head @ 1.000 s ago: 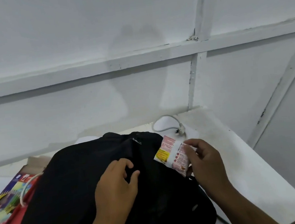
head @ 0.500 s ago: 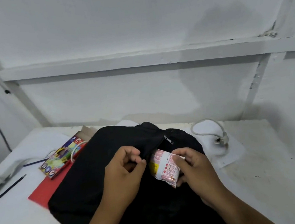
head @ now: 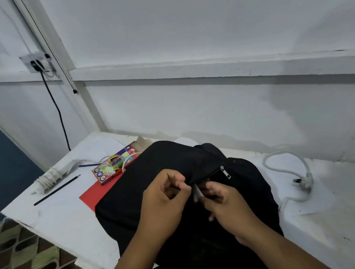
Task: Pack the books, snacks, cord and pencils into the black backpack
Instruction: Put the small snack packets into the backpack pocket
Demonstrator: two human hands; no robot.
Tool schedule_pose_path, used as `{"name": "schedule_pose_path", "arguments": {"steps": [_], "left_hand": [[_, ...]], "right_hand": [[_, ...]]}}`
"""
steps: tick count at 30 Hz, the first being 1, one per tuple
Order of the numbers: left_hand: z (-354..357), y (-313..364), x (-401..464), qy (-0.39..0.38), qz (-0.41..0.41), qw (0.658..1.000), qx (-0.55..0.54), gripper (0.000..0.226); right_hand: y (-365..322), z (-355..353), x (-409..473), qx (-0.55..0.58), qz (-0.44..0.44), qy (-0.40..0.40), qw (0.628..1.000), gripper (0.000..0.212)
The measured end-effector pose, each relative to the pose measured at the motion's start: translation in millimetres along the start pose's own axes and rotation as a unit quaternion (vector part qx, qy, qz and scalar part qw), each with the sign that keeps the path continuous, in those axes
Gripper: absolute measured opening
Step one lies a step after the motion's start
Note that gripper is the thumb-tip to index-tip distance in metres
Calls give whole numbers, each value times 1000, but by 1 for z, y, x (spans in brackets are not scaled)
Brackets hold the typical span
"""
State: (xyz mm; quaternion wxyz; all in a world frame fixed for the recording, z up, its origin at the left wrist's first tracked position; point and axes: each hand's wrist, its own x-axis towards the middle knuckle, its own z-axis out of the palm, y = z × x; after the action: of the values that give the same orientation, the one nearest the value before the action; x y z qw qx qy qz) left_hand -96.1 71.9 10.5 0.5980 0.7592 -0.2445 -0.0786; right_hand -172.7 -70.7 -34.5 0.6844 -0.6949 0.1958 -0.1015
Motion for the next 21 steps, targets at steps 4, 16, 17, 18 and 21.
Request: {"name": "schedule_pose_path", "arguments": {"steps": [4,16,17,18,21], "left_hand": [[1,-3,-5,-6,1,1000,28,20],[5,-19,-3,-69,-16,996,58,17],[5,-23,-3,-88,-16,994,63,18],[5,-26,-3,-108,-12,992,70,19],[0,-30,-1,-162,-15,985,59,29]], "right_hand": [[5,4,0,-8,10,14,1000,25],[0,9,-5,63,53,33,996,25],[1,6,-7,64,66,50,995,24],[4,3,-9,72,78,72,992,23],[9,-5,-16,84,68,140,984,23]]}}
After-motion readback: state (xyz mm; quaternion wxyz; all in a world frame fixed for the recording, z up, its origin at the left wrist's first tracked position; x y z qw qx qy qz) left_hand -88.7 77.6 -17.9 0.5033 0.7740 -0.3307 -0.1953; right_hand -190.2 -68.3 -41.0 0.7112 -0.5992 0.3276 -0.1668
